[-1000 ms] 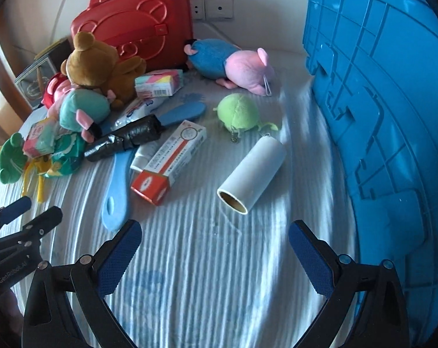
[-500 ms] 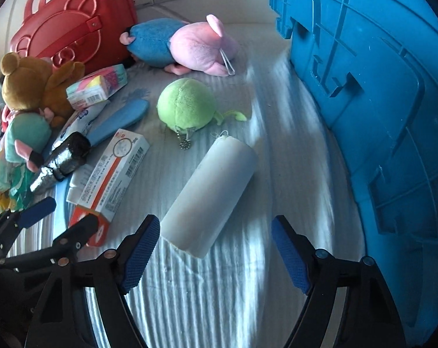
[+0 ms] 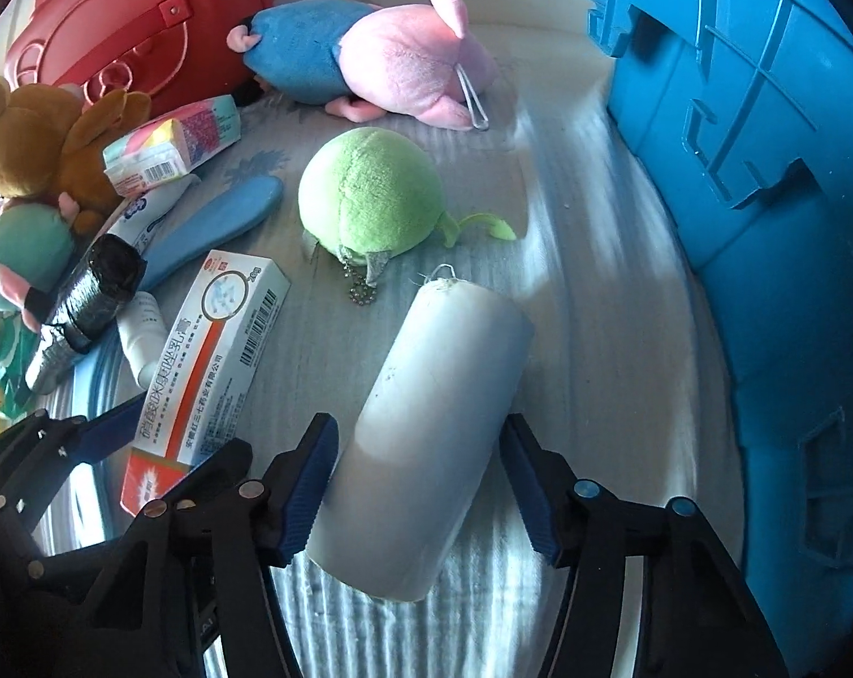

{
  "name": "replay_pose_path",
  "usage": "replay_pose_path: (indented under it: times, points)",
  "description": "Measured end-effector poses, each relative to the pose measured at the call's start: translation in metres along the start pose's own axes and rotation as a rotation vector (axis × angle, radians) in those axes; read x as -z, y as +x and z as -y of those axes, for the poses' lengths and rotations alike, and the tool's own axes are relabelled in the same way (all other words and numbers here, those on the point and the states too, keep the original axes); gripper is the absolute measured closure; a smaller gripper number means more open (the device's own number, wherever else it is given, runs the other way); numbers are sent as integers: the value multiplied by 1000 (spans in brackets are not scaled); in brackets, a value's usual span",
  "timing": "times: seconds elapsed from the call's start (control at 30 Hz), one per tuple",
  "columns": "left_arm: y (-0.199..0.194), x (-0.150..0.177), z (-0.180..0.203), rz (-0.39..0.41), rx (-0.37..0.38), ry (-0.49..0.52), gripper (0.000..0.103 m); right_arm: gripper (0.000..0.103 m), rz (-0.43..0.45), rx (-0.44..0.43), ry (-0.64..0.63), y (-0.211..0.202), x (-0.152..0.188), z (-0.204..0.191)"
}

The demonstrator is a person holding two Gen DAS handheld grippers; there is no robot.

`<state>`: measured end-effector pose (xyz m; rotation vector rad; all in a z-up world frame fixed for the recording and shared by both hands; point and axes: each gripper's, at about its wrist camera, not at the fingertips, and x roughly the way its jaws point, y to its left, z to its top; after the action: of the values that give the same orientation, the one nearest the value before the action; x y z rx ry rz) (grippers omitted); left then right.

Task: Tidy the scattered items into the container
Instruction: 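Grasp the red-and-white cream box with the left tool while the right tool grasps the lint roller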

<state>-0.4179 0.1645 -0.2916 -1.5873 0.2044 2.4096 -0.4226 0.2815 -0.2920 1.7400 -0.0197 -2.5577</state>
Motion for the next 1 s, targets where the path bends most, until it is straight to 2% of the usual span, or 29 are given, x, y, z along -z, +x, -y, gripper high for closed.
replay_pose_path:
  times: [0.33,0.4,0.47,0.6,0.77,1.0]
  points:
    - [2,-3,-3,23,7,7,51,47,-16,35,2,9,-4,1]
    - [0,-2,-1,26,15,14,63,47,-17,41,-8,9,-4,-1]
    - [-1,1,-1,21,21,11,63,52,-14,39,-23,7,-3,-4]
    - [-9,10,-3,19,19,-1,63,53,-20,23,-41,2,5,-8]
    - [-37,24,-2,62,-7,-12,63,54,7,0,-77,-22,16,-17]
    - [-95,49,5,155,-57,-56,63,54,101,-28,-141,-79,39,-33]
